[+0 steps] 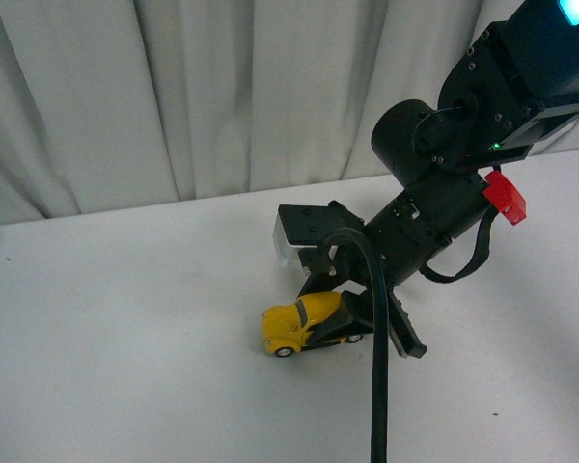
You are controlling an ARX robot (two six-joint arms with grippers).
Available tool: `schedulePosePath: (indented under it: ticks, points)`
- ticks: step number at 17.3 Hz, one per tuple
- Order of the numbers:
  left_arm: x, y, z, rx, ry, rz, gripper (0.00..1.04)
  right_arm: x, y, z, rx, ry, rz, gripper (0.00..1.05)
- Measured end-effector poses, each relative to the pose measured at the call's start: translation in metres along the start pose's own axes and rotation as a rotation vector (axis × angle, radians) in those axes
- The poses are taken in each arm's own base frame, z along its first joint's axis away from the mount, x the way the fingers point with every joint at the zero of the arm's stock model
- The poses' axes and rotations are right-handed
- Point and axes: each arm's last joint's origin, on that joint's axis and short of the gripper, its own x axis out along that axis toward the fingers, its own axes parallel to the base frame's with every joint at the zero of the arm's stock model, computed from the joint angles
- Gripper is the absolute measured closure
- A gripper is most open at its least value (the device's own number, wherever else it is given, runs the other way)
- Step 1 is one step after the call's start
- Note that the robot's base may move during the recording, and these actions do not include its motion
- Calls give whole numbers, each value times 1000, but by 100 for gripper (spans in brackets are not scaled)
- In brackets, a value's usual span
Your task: Wind up and store yellow beetle toy
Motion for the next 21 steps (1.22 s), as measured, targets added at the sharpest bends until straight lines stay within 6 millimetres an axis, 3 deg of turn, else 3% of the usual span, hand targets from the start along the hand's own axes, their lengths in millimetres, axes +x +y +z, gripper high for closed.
schedulePosePath:
  ticks: [7,11,21]
  points:
    - [0,0,0,0,0,0,7,-14,4,-25,37,-1,-22,63]
    - [0,0,0,0,0,0,7,-33,12,-51,63,-8,-37,63]
    - [0,0,0,0,0,0,7,-90,61,-109,150,32,-48,63]
